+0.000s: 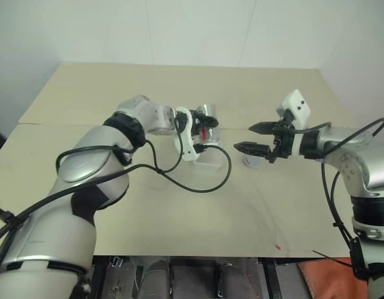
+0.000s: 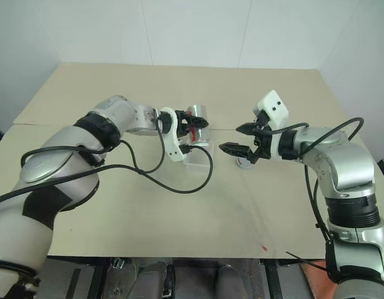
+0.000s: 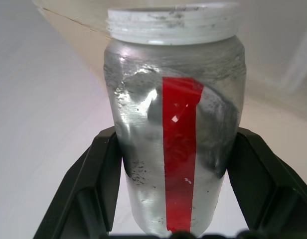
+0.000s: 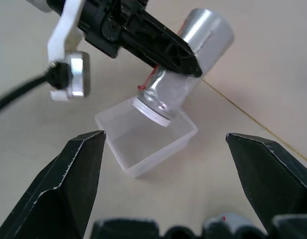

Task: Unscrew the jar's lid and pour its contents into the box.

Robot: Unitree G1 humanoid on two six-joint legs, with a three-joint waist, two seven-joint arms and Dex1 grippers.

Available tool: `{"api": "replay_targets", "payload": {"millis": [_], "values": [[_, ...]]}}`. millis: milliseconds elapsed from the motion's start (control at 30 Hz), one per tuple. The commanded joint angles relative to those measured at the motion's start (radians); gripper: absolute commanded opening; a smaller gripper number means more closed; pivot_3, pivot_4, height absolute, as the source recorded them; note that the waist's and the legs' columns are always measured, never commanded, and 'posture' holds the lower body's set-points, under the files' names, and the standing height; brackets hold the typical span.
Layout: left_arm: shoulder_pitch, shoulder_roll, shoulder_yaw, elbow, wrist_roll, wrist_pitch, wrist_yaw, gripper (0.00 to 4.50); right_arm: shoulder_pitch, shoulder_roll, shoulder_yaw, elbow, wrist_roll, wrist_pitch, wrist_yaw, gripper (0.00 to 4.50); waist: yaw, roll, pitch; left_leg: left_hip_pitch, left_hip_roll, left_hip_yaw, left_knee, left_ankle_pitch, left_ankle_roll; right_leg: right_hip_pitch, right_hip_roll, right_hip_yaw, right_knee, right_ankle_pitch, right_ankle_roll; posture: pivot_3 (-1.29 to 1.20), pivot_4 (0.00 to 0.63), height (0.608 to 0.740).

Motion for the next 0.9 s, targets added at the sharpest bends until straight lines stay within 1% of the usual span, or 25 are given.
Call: {"api": "replay_targets", "payload": {"millis": [33,133,267,400,533,600,633,667,700,767,800,900], "values": [[-0.059,-0.022,-0.037,0.029,0.052,0.041,0.107,2.77,-0.013,-0.006,-0.060,-0.056,0.045,0.024,-0.015,4.49,0.000,0.000,0.000,0.000,0.000,0.000,0.000,0.000,0.000,0.000,0.000,0.000,0.000,0.000,0.000,0.00,0.150,0.740],[-0.065,-0.021,-0.082,0.026,0.098,0.046,0.158,2.77,-0.002,-0.008,-0.068,-0.072,0.056,0.023,-0.022,4.49,-0.002,0.000,0.000,0.000,0.000,0.000,0.000,-0.001,0.001,0.000,0.000,0.000,0.001,0.000,0.000,0.00,0.150,0.740],[-0.060,0.001,-0.095,0.028,0.102,0.014,0.171,2.77,-0.006,-0.007,-0.061,-0.059,0.053,0.013,-0.037,4.49,-0.002,0.000,0.000,0.001,0.000,0.000,0.001,0.000,0.001,0.000,0.000,0.000,0.002,0.000,0.000,0.00,0.150,0.740],[-0.051,0.032,-0.053,0.047,0.054,-0.009,0.140,2.77,-0.012,-0.005,-0.058,-0.047,0.052,0.002,-0.039,4.49,-0.002,0.000,0.000,0.000,0.000,0.000,0.001,0.000,0.001,0.000,0.000,0.000,0.001,0.000,0.000,0.00,0.150,0.740],[-0.031,0.077,0.012,0.049,-0.031,-0.071,0.077,2.77,-0.017,-0.002,-0.049,-0.033,0.047,-0.008,-0.032,4.49,-0.002,0.000,0.000,0.000,0.000,0.000,0.001,0.000,0.000,0.000,-0.001,0.000,0.001,0.000,0.000,0.00,0.150,0.740],[-0.011,0.114,0.091,0.050,-0.125,-0.119,0.013,2.77,-0.017,-0.001,-0.046,-0.024,0.049,-0.012,-0.026,4.49,-0.002,0.000,0.000,0.000,0.000,0.000,0.001,0.000,0.000,0.000,-0.001,0.000,0.002,0.000,0.000,0.00,0.150,0.740],[0.006,0.131,0.158,0.063,-0.211,-0.153,-0.073,2.77,-0.017,0.000,-0.045,-0.019,0.049,-0.014,-0.022,4.49,-0.002,0.000,0.000,0.000,0.000,0.000,0.001,0.000,0.000,0.000,-0.001,0.000,0.002,0.000,0.000,0.00,0.150,0.740],[0.018,0.154,0.201,0.061,-0.258,-0.163,-0.104,2.77,-0.019,0.002,-0.044,-0.011,0.050,-0.014,-0.019,4.49,-0.003,0.000,0.000,0.000,0.000,0.000,0.001,0.000,0.000,0.000,-0.001,0.000,0.002,0.000,0.000,0.00,0.150,0.740],[0.033,0.171,0.257,0.067,-0.326,-0.183,-0.172,2.77,-0.022,0.006,-0.043,-0.003,0.051,-0.014,-0.017,4.49,-0.004,0.000,0.000,0.000,0.000,0.000,0.002,0.001,-0.001,0.000,-0.001,0.000,0.002,0.000,0.000,0.00,0.150,0.740],[0.097,0.203,0.415,0.078,-0.530,-0.205,-0.346,2.77,-0.030,0.021,-0.043,0.015,0.054,-0.014,-0.020,4.49,-0.009,0.000,0.000,0.000,0.000,0.000,0.002,0.001,-0.002,0.000,-0.001,0.000,0.002,0.000,0.000,0.00,0.150,0.740],[0.124,0.211,0.474,0.071,-0.606,-0.207,-0.428,2.77,-0.031,0.025,-0.046,0.019,0.055,-0.014,-0.021,4.49,-0.013,0.000,0.000,0.001,0.001,0.001,0.002,0.002,-0.003,0.000,-0.001,0.000,0.002,0.000,0.000,0.00,0.150,0.740],[0.251,0.209,0.669,0.005,-0.896,-0.124,-0.748,2.77,-0.036,0.040,-0.052,0.027,0.062,-0.009,-0.021,4.49,-0.016,0.000,0.000,0.001,0.001,0.000,0.002,0.004,-0.006,0.000,-0.001,-0.001,0.002,0.000,0.000,0.00,0.150,0.740]]}}
